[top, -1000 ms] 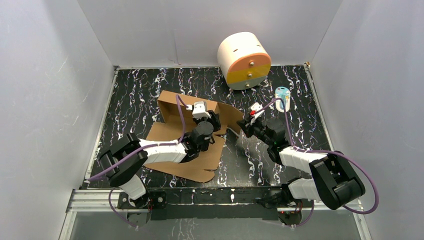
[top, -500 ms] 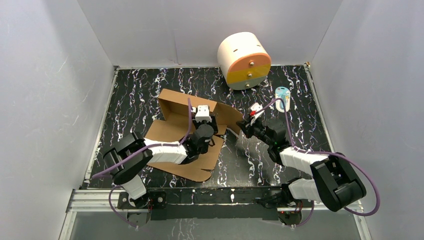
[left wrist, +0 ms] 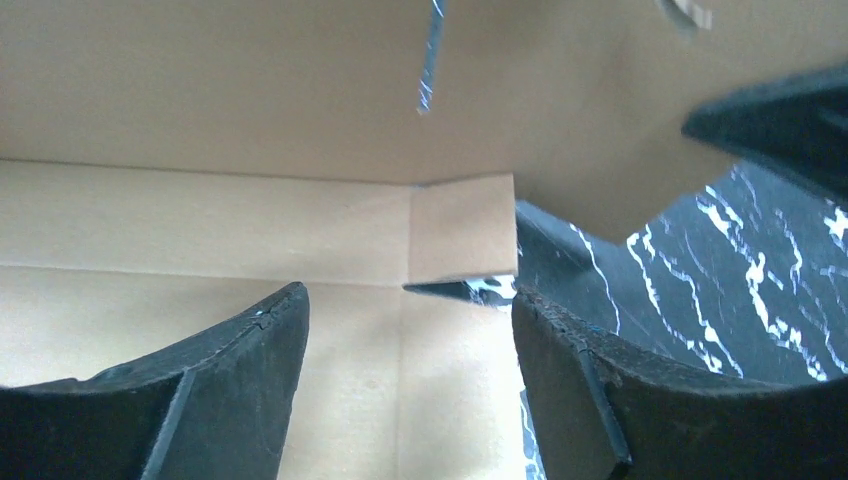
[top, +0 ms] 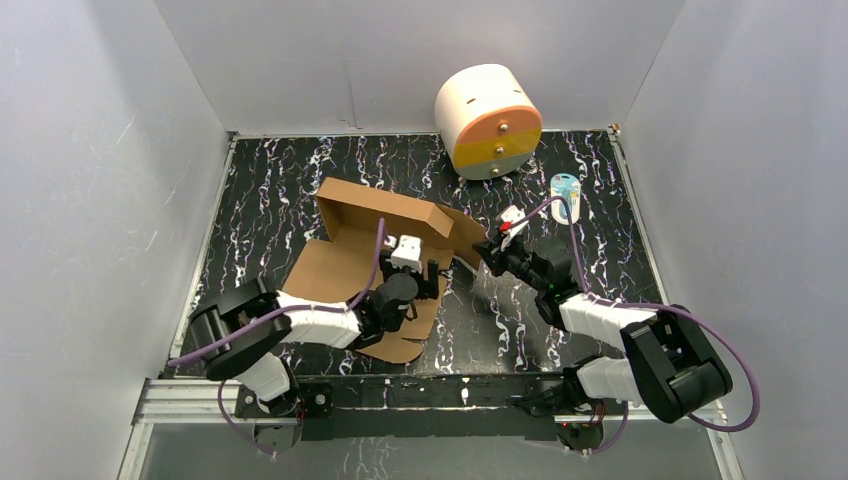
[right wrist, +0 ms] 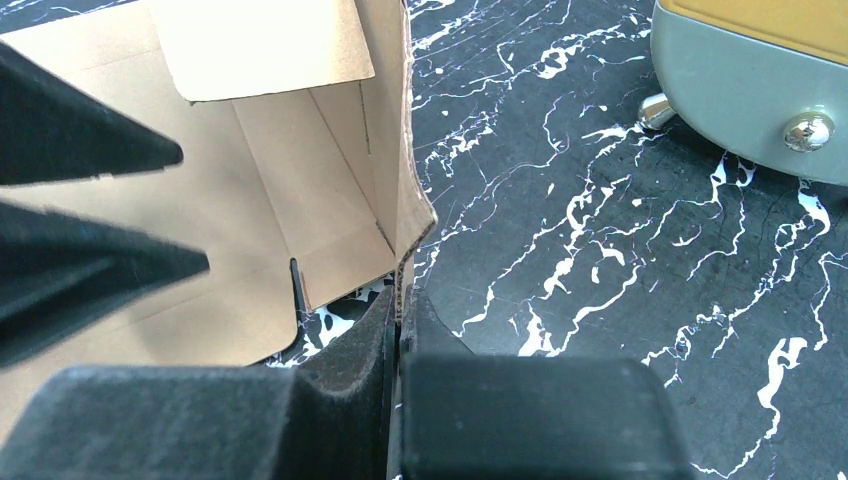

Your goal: Fold the paper box

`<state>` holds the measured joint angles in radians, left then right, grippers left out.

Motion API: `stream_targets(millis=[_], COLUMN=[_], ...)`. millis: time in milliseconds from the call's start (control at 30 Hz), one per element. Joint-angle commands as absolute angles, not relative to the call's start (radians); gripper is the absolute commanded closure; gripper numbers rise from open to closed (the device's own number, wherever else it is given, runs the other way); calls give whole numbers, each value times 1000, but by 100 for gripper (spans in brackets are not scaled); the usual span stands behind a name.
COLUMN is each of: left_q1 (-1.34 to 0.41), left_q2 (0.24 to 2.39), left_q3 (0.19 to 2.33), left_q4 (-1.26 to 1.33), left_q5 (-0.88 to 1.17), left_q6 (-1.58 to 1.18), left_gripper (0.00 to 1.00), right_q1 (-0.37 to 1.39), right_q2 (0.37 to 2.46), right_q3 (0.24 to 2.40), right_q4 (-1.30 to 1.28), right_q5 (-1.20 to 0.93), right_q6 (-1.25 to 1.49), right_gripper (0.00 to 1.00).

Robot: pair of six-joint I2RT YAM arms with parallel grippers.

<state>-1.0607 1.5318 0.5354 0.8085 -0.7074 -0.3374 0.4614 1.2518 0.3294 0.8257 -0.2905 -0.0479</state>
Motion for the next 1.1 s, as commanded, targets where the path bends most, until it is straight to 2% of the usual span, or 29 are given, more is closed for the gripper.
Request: stream_targets(millis=[0,200,500,800,1067], left_q1=[-1091,-1100,-1100,-1089,-1035], left_q2=[1624,1773,1919,1893,1805], left_q3=[557,650,740,717,642], left_q4=[870,917,981,1024,1018], left_q5=[-692,-712,-830,-922,-854], left_q6=[-284,-236,-158,-157,-287], left_gripper=[27,18,14,33,38], right_q1=[468,469,469,469,469], right_q2=[1259,1266,1271,1267,1268], right_q3=[356,357,360,357,359], right_q4=[873,873,870,870,869], right_q5=[-291,-296,-300,-286,-294], right_q6=[-45,-46,-52,-57,-56], right_gripper=[96,95,95,96,96])
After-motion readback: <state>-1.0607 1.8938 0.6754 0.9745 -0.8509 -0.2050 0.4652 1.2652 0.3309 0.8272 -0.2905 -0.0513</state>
